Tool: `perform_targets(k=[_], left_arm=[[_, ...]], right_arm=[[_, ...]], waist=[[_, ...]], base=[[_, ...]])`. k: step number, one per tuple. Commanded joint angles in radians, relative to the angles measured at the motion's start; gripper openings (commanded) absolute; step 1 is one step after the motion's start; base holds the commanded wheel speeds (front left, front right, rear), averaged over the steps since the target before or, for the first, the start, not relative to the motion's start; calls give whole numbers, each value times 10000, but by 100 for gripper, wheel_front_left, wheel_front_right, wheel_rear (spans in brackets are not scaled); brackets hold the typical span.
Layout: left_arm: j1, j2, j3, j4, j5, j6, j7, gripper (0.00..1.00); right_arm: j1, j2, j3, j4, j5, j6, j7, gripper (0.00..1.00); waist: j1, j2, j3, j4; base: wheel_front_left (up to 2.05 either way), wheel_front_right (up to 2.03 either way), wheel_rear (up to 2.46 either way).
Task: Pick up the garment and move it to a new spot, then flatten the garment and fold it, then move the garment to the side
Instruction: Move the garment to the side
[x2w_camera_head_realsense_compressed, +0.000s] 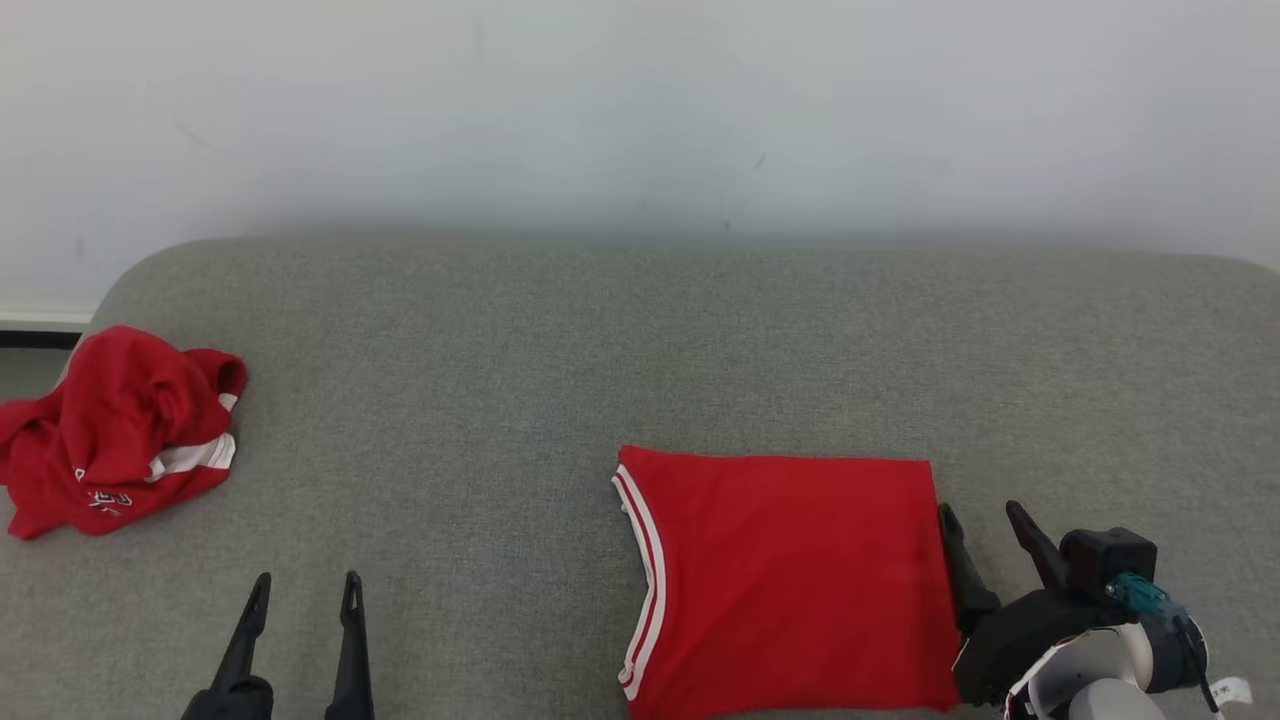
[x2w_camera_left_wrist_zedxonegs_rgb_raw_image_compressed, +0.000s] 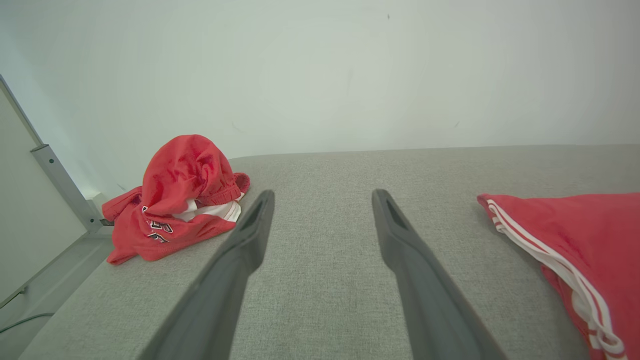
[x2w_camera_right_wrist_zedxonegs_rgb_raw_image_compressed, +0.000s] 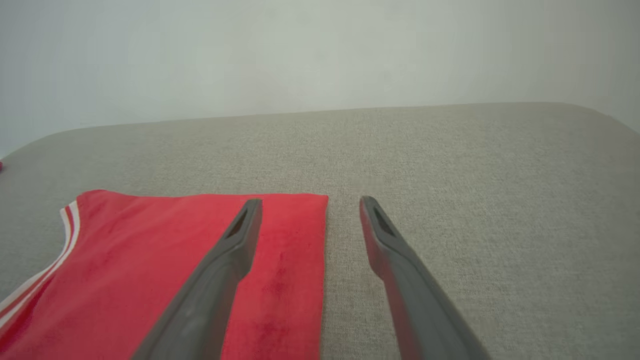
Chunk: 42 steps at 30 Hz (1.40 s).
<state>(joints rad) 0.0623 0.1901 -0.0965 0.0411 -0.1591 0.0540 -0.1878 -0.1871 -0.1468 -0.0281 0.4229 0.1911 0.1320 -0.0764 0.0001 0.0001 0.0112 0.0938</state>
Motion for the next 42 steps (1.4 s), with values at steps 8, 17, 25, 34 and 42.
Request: perform_targets(k=[8, 17, 25, 34, 42], left_arm=[[-678, -125, -283, 492, 45, -104, -239, 100], [-855, -143, -329, 800, -97, -112, -403, 100], [-830, -151, -337, 916, -161, -32, -494, 100], [-1114, -209, -347, 864, -202, 89, -588, 100], [-1962, -186, -544, 534, 41, 38, -676, 100]], right_arm=[[-1036, -198, 101, 2824, 161, -22, -237, 100], [-1459, 162, 1171, 4613, 796, -19, -184, 0], [-2777, -478, 1790, 4813, 1283, -22, -596, 0], [-4468, -1650, 2313, 4786, 1692, -22, -490, 0], [-6199, -3433, 2650, 4818, 1953, -22, -221, 0]], waist=[[-1, -1, 549, 553], [-1, -1, 632, 480], [-1, -1, 671, 233], [-1, -1, 1237, -97], [-1, -1, 2782, -549]], base=[[0, 0, 0], [0, 0, 0], [0, 0, 0], [0, 0, 0], [0, 0, 0]])
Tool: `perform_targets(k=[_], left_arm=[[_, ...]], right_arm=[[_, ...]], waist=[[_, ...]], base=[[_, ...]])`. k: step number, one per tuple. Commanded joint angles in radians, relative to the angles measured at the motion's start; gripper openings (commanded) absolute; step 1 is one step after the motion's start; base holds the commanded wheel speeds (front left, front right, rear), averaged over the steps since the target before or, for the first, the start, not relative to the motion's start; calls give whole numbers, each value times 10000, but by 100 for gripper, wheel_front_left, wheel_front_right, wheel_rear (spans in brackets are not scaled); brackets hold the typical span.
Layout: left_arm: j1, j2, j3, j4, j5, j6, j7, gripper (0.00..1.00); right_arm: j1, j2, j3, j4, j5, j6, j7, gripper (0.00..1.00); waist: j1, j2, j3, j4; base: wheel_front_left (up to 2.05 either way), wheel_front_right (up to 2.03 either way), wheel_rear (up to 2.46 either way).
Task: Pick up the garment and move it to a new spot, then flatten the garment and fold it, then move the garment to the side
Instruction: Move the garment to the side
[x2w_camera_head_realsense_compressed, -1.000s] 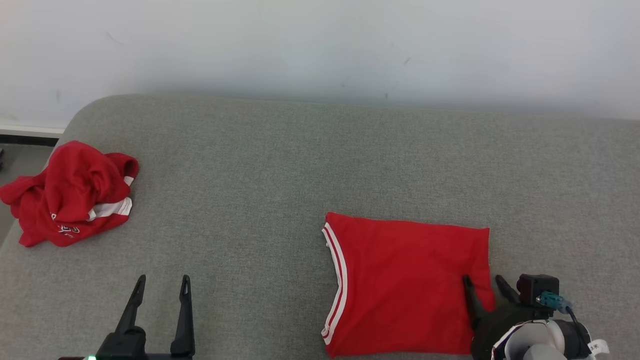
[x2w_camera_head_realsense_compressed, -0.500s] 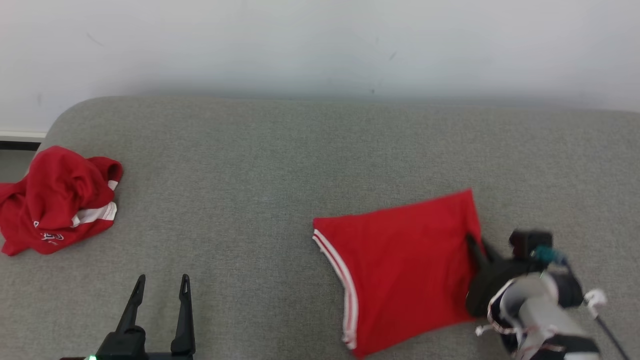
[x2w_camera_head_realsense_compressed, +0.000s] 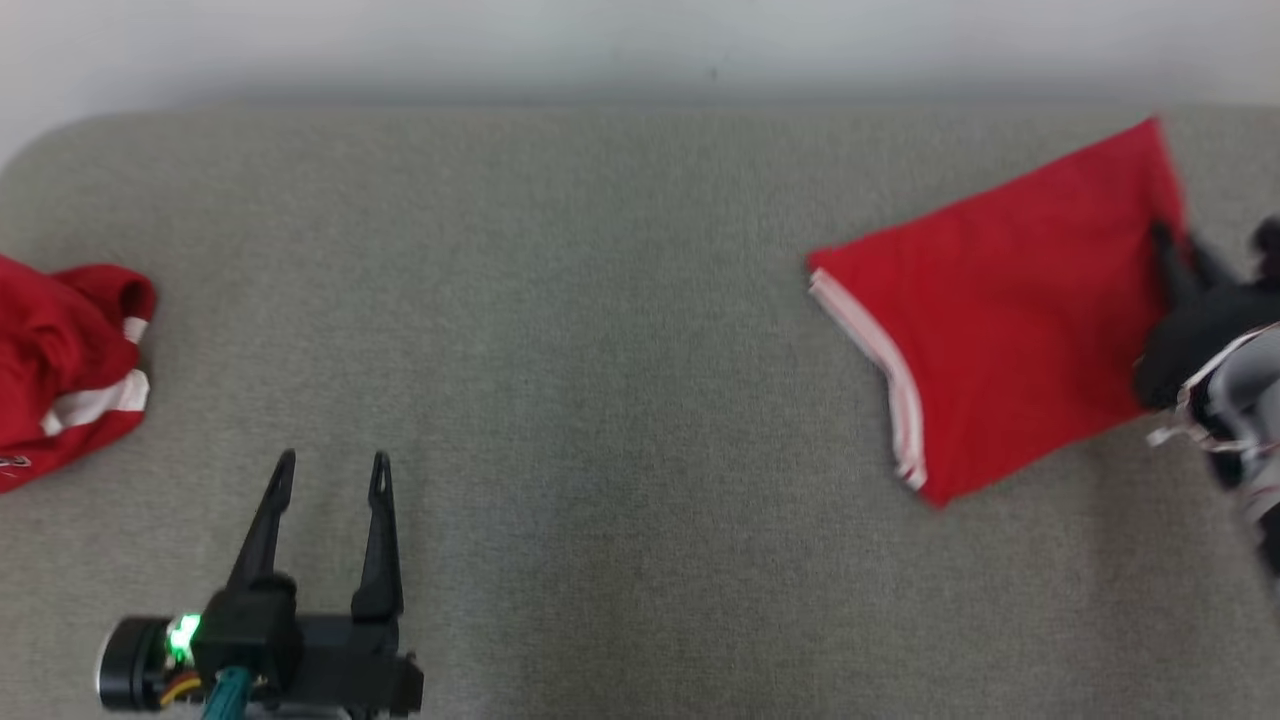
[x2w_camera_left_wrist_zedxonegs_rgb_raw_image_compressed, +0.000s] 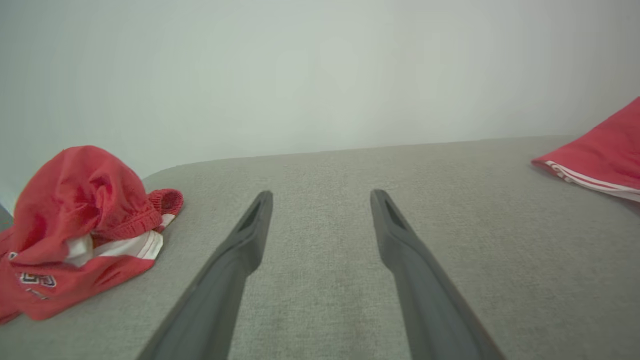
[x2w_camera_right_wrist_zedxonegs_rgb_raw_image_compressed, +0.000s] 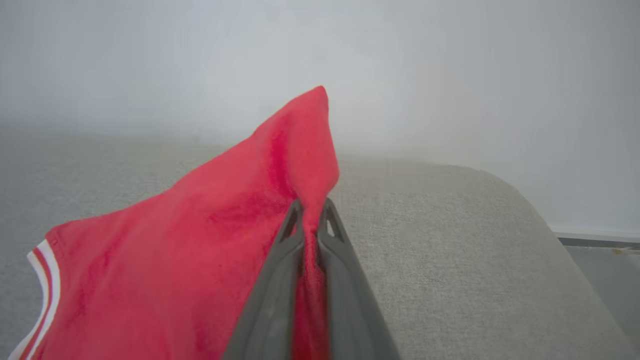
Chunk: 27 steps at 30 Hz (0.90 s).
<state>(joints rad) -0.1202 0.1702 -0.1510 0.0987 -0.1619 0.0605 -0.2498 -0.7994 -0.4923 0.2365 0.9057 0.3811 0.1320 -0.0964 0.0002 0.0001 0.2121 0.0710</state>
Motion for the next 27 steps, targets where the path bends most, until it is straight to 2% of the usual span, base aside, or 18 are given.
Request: perform_targets(k=[1, 6, 14, 20, 27], left_arm=[[-277, 20, -30, -113, 109, -35, -72, 100], [-943, 122, -127, -645, 388, 25, -102, 100], [-1615, 353, -183, -1716, 772, 96, -137, 100], [-1708, 589, -92, -2416, 949, 224, -76, 100], [-1661, 755, -57, -2932, 1053, 341, 98, 100]], right_arm=[[-274, -231, 24, -1, 84, -22, 19, 0], [-1252, -1509, 46, 13, 200, -22, 13, 0], [-2429, -3137, 232, 69, 377, -22, 213, 0], [-3068, -3825, 430, 243, 290, -22, 329, 0], [-3790, -3954, 518, 725, 55, -22, 500, 0]], waist=[[-2, -1, 1004, -368], [-2, -1, 2127, -629], [-2, -1, 3433, -932], [-2, -1, 3868, -1008], [-2, -1, 4103, -1012]], base=[[0, 0, 0], [0, 0, 0], [0, 0, 0], [0, 0, 0], [0, 0, 0]])
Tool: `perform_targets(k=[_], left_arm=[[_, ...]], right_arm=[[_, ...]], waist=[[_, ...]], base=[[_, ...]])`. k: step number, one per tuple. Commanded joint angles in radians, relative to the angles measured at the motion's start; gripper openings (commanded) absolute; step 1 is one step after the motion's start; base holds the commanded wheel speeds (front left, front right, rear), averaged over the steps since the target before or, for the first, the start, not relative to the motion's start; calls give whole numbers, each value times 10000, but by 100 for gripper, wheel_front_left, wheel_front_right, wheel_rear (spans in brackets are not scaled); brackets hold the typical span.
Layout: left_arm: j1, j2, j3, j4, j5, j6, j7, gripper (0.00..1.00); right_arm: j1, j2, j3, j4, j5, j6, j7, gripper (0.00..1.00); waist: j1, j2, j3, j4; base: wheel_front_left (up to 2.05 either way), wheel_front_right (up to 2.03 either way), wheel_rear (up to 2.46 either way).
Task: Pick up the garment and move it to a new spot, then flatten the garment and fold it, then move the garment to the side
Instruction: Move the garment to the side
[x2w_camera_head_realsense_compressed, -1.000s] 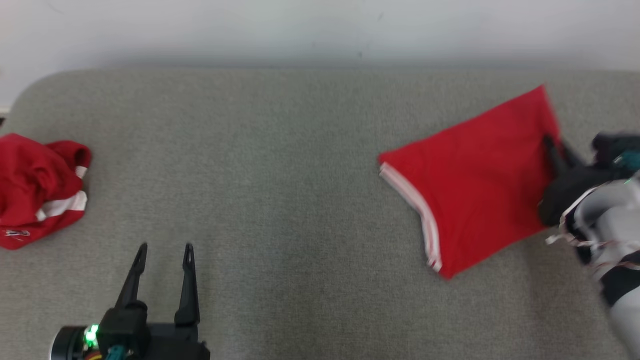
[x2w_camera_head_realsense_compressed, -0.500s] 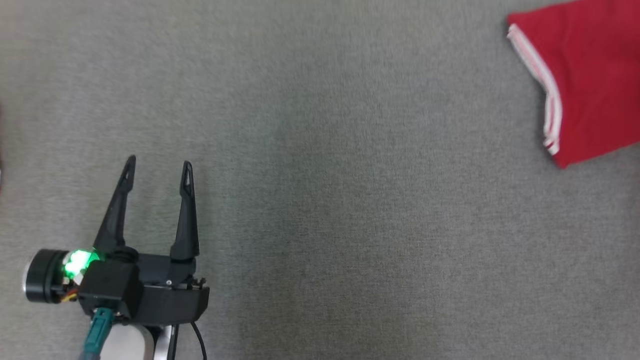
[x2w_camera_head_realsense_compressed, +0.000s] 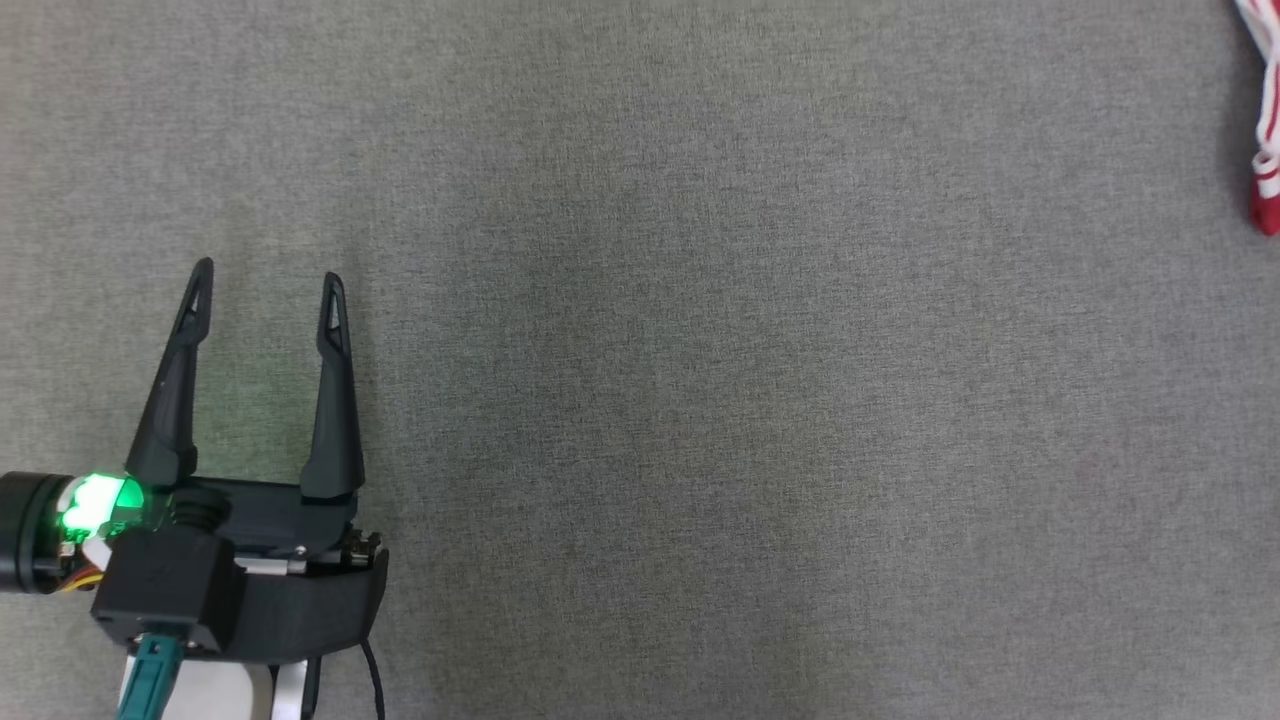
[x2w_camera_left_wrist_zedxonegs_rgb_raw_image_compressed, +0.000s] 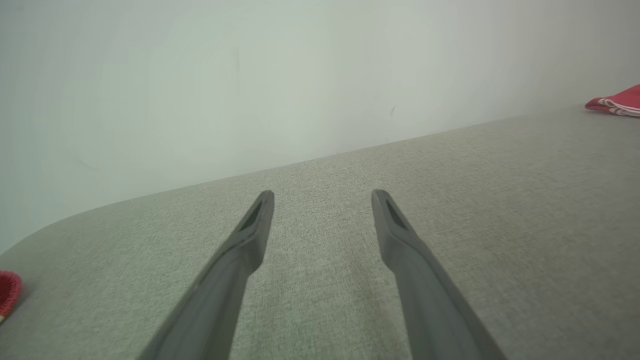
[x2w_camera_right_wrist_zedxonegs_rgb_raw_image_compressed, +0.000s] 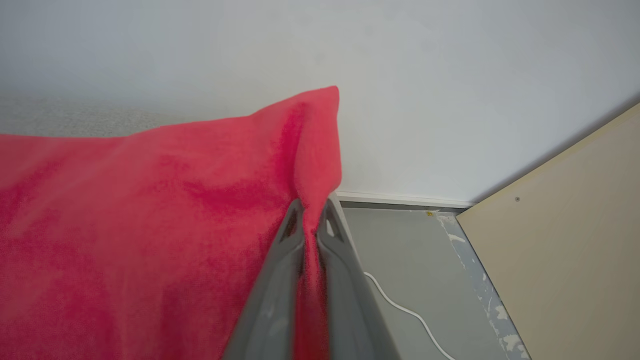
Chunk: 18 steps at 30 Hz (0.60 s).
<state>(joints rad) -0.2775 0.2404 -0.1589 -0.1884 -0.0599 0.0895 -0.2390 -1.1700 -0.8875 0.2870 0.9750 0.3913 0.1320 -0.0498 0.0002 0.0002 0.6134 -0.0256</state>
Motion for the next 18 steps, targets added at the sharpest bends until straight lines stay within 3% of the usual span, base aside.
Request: perform_targets(k=[1, 2, 3, 4, 13, 18], left_arm=[[-54, 58, 27, -111, 36, 77, 5, 100], [-11, 61, 35, -138, 38, 80, 10, 100], [36, 60, 48, -163, 38, 124, 14, 100], [115, 73, 73, -160, -2, 160, 11, 100], [466, -27, 235, 215, -281, 331, -80, 100], [988, -130, 437, 693, -592, 434, -188, 100]], right_arm=[[-176, -5, 5, 104, -121, -22, -55, 0], [-252, -11, 41, 162, -273, -22, -135, 20], [-304, 18, 47, 275, -342, -22, -113, 95], [-404, 122, 2, 449, -482, -23, -136, 100], [-558, 593, -13, 246, -1266, -23, -1294, 100], [-13, 1321, 5, -526, -1079, -23, -1903, 100]], waist=[[-2, -2, 104, -39], [-2, -2, 107, -33], [-2, -2, 95, -32], [-2, -2, 24, -29], [-2, -2, -779, -184], [-2, -2, -1850, -316]], base=[[0, 0, 0], [0, 0, 0], [0, 0, 0], [0, 0, 0], [0, 0, 0], [0, 0, 0]])
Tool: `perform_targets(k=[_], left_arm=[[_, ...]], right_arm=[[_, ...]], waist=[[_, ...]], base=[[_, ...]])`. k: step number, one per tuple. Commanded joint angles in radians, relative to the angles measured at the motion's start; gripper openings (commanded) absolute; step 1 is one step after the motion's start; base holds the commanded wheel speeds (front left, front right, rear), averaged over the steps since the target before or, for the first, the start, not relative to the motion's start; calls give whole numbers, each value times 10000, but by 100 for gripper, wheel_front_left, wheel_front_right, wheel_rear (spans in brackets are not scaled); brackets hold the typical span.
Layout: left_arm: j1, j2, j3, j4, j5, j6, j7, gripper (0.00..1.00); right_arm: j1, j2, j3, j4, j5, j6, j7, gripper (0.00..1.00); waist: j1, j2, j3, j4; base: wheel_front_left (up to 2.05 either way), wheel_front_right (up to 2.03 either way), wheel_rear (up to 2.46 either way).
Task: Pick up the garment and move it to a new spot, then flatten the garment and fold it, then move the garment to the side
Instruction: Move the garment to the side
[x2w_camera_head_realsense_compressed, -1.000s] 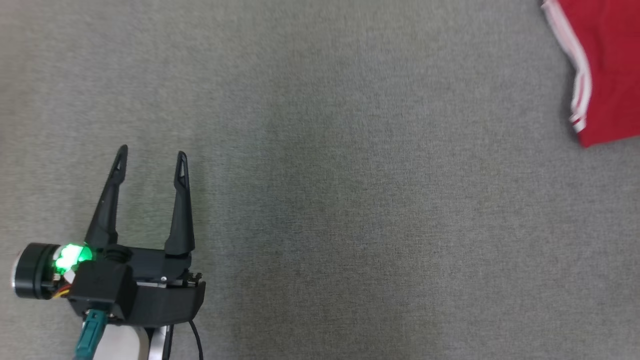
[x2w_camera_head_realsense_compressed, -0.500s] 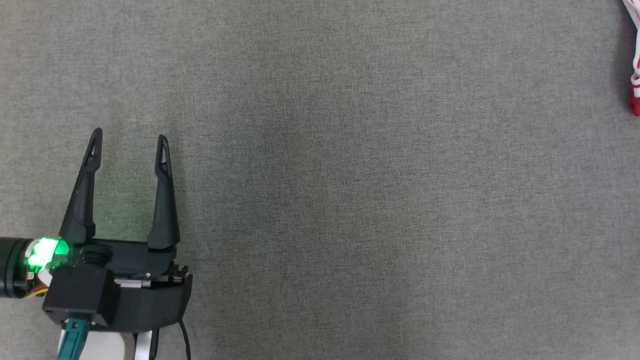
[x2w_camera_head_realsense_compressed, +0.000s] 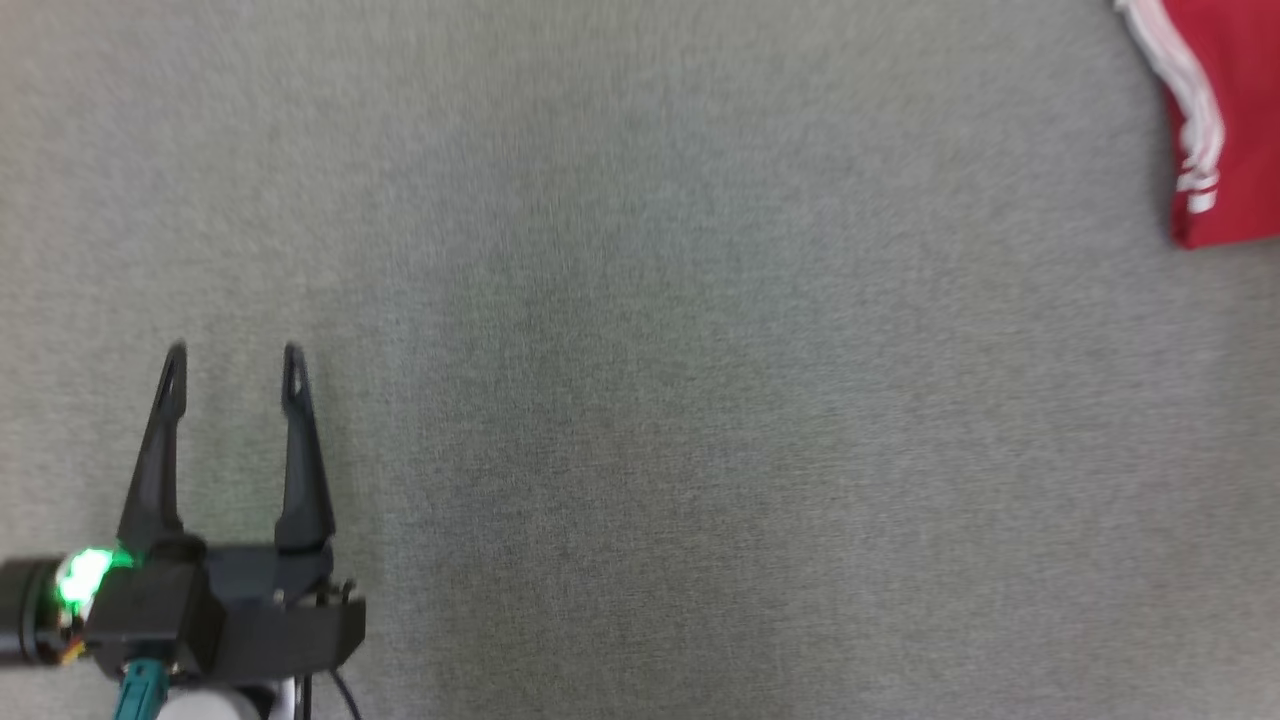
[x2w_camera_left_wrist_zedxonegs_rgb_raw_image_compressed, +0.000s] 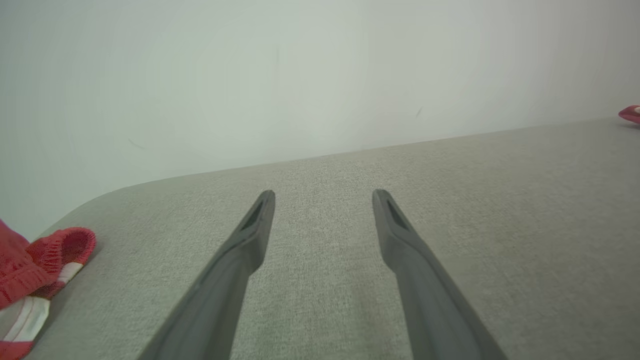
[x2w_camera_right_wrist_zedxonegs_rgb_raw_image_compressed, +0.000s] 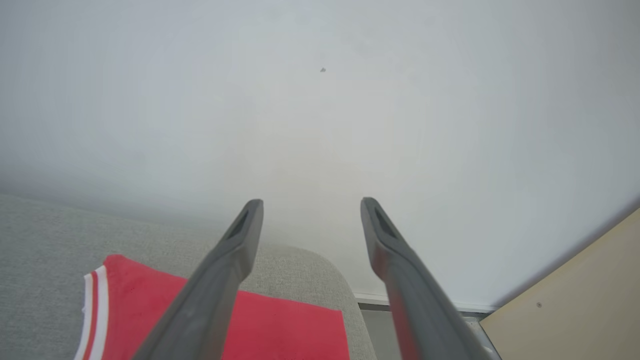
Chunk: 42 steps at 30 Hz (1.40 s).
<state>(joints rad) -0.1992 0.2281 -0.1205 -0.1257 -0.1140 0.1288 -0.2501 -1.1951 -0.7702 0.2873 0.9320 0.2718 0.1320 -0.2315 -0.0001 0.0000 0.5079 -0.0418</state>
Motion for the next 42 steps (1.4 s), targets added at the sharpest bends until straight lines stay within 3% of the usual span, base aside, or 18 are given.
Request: perform_targets(k=[1, 9, 18, 31, 42], left_arm=[[338, -22, 95, 148, -125, 54, -73, 100], [1394, -39, 453, 795, -493, 184, -125, 100], [2318, -120, 613, 1222, -790, 248, -149, 100], [2751, 27, 333, 1502, -822, 115, 64, 100], [2895, 201, 232, 1460, -729, 242, 456, 100]], right_arm=[[400, 336, -23, -327, 217, -23, -140, 100], [2729, 1758, -848, -2322, 731, -23, -327, 100], [6399, 3171, -2100, -4392, 326, -23, -263, 100], [10739, 5474, -3862, -7498, -531, -23, 585, 100], [12397, 6414, -4051, -8692, -1166, -23, 1066, 100]], waist=[[1, 0, -1006, -196], [1, 0, -2695, -453], [1, 0, -4076, -241], [1, 0, -5043, 124], [1, 0, -5410, 201]], base=[[0, 0, 0], [0, 0, 0], [0, 0, 0], [0, 0, 0], [0, 0, 0]])
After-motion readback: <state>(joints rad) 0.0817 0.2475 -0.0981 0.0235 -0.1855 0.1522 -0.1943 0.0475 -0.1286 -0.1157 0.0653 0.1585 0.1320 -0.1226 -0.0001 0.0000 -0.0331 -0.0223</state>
